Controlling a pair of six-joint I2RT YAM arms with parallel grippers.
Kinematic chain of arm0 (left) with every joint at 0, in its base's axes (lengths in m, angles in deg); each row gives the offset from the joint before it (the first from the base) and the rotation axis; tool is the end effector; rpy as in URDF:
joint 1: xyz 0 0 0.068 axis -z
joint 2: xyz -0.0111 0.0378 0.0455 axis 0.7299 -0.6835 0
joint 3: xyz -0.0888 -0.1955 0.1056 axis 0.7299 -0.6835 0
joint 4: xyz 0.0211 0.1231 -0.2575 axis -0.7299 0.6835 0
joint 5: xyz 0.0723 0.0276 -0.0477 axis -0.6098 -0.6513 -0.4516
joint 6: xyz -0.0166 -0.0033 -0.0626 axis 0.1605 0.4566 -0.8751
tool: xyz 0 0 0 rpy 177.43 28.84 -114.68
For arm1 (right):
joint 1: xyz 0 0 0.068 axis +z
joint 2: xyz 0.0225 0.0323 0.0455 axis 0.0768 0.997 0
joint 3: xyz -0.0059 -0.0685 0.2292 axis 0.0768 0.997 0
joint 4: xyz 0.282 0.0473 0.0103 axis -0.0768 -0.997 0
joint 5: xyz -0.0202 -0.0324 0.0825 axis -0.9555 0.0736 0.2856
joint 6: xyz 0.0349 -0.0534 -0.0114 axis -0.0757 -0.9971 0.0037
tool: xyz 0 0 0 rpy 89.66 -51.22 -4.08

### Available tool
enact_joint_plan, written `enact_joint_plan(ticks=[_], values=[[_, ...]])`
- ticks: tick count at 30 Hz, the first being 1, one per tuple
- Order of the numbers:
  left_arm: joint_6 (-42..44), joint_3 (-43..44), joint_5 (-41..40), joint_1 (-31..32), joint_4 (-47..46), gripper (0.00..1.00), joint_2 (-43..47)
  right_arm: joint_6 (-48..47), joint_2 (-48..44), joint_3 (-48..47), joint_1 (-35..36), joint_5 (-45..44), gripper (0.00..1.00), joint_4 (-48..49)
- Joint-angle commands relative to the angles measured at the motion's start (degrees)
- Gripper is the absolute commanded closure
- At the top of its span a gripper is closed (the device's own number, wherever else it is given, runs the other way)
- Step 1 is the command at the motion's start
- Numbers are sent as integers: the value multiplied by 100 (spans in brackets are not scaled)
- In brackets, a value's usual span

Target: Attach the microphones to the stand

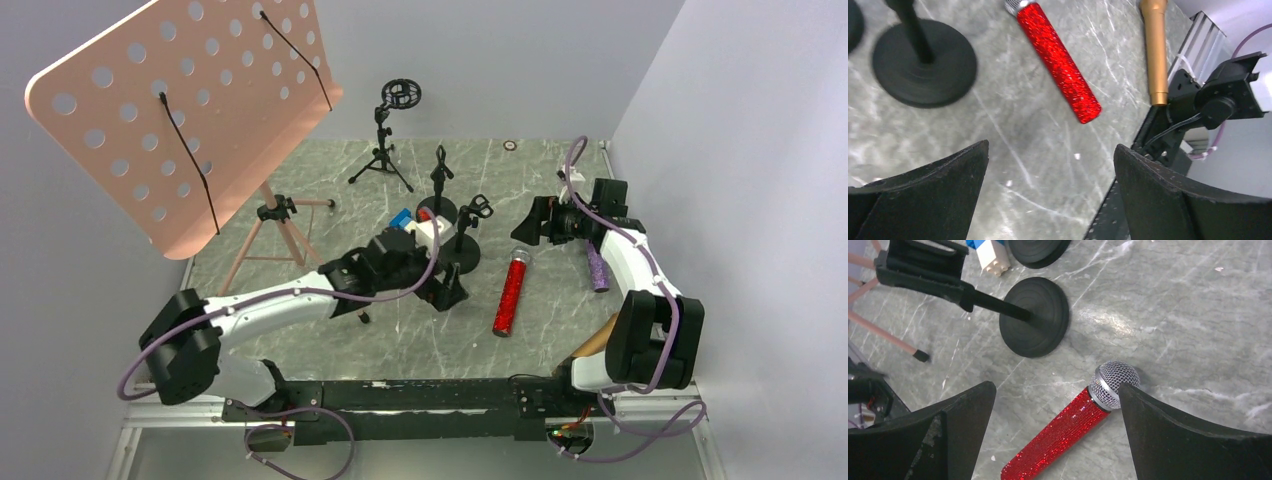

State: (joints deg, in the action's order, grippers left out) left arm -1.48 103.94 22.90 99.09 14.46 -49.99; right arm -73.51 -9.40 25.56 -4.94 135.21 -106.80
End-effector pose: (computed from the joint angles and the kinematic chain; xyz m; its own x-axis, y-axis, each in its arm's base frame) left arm 0.2081 -0.2851 0.2204 -0.5066 0.1624 -0.8467 0.7689 0.5294 -0.3585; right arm 0.3239 -0.0167 0.1888 -0.7133 0.0468 -0.6993 -0.4149 0.7759 0.4752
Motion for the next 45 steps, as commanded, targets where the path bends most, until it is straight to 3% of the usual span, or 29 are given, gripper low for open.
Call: enact_joint_plan(ticks=[1,6,14,23,30,45], values=[[-1431,369,-1011,495,65,1,-428,515,-205,-52,-52,-455,0,408],[-1899,1477,-2573,1163,1281,1,-1490,764,-165,-70,-109,-741,0,465],[-1864,2042,-2301,1302,1311,1,-2272,935,-214,-68,-155,-1122,0,536],[-1686,1907,-1857,1310,1007,2,-2349,1587,-180,-112,-154,-3041,0,682],[-1618,1519,-1229,1323,326,1,-2276,1743,-66,-91,-154,-2829,0,707],[-1812,3147,-1998,1537,1721,3,-3445,1826,-75,-100,-156,-2768,0,707]])
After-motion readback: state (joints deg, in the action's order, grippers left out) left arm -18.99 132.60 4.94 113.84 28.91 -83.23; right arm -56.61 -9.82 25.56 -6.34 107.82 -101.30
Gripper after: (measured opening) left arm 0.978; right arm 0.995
